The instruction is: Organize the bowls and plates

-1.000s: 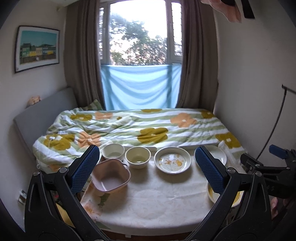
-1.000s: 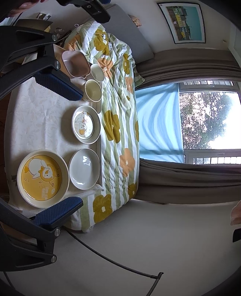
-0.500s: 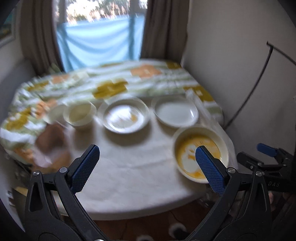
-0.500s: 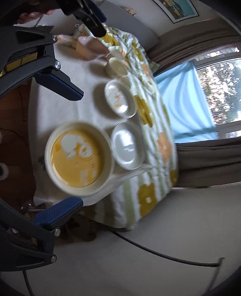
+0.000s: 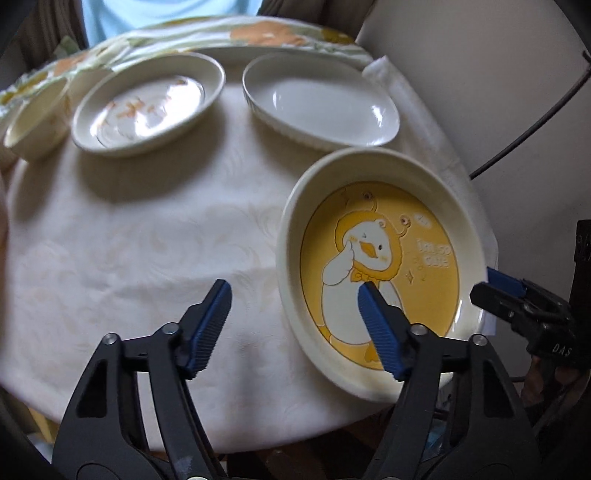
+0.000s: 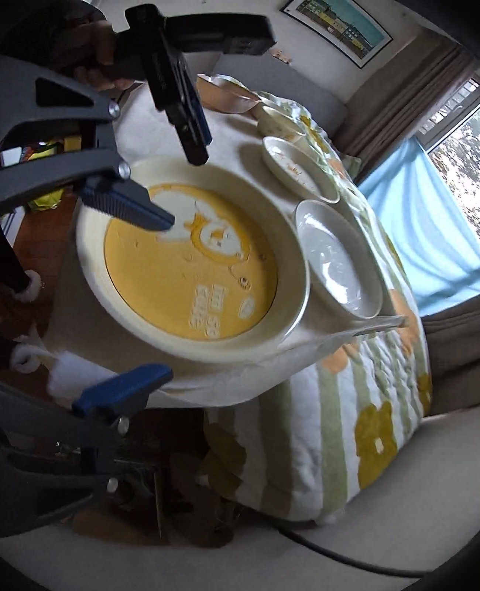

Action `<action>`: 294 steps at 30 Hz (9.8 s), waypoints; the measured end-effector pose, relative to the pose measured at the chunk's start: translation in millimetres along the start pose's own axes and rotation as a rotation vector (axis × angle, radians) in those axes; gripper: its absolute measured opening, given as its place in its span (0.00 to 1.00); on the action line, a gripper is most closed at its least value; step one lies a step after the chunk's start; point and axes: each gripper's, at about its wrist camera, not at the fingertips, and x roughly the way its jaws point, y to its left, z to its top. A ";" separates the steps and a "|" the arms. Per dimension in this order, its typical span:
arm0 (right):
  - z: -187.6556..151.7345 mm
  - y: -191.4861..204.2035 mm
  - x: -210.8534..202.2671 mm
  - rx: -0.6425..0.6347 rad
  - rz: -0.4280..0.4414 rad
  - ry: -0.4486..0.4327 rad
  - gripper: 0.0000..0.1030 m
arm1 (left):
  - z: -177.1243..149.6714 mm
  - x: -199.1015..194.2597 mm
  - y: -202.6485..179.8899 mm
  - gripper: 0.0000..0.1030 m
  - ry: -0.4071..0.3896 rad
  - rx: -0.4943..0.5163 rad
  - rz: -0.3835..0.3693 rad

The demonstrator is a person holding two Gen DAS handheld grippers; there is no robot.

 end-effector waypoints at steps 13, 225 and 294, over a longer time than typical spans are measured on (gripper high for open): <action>24.0 -29.9 22.6 -0.076 0.021 0.030 0.15 | -1.7 21.5 1.5 0.22 0.016 -0.046 -0.022; 30.0 271.1 121.2 -0.401 0.107 0.215 0.17 | -66.8 -134.1 264.5 0.21 -0.051 -0.280 0.139; 10.0 302.0 144.3 -0.476 -0.038 0.157 0.17 | -61.3 -85.5 228.0 0.32 -0.004 0.067 0.659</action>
